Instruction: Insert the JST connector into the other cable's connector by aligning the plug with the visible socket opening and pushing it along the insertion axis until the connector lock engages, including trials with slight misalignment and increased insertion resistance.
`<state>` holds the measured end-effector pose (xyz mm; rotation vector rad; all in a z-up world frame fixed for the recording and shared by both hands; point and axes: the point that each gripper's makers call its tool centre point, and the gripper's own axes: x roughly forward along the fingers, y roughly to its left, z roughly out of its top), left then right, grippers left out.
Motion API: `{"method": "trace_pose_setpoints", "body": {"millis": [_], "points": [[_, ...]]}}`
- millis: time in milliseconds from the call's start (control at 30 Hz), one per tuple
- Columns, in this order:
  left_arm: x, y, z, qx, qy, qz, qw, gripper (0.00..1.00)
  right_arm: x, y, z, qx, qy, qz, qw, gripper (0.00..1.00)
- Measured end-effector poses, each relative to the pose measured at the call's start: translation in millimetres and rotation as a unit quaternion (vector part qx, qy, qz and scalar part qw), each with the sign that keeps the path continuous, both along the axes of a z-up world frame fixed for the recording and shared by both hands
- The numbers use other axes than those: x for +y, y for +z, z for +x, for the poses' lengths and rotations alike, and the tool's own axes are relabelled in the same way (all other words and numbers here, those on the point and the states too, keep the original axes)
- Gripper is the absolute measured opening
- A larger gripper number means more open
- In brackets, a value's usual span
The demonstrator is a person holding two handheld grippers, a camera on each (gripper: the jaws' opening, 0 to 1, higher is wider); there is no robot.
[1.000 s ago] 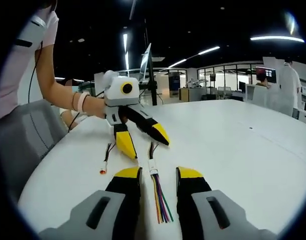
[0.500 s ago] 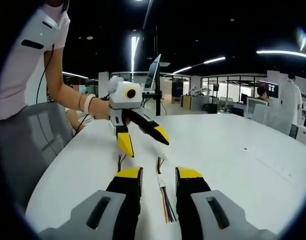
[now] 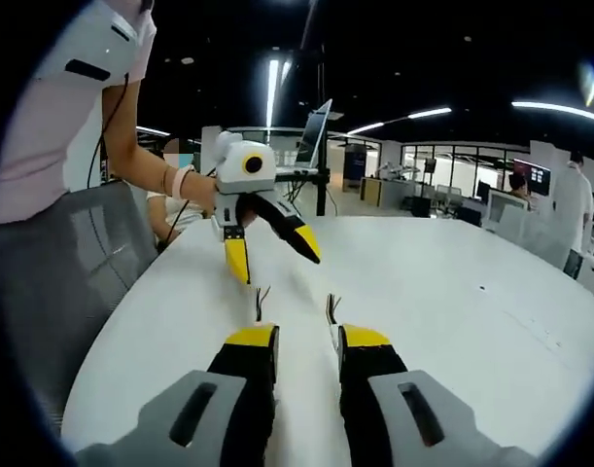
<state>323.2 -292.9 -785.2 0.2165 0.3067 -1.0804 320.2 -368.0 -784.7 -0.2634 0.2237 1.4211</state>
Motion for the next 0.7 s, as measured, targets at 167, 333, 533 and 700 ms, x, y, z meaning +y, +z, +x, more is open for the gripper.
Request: {"method": "trace_pose_setpoints", "body": {"millis": [167,333,533,700], "points": [[2,-8.0,0.1,-0.018,-0.008,0.03,0.9993,0.43,-4,-0.4,-9,0.001,0.005,-0.003,1.0,0.22],[-5,-13.1,-12.0,-0.02,-0.01,0.036,0.9991,0.43,-9,-2.4,-17,0.011,0.004,0.004,0.9999,0.21],[-11,-23.1,-23.9,-0.006,-0.019,0.041,0.999,0.42,-15,-15.6,-22,0.023,-0.002,-0.01,0.9997,0.21],[-13,-33.4,-32.2,-0.002,-0.035,0.053,0.998,0.39,-18,-24.2,-24,0.026,-0.007,-0.017,0.9995,0.18]]}}
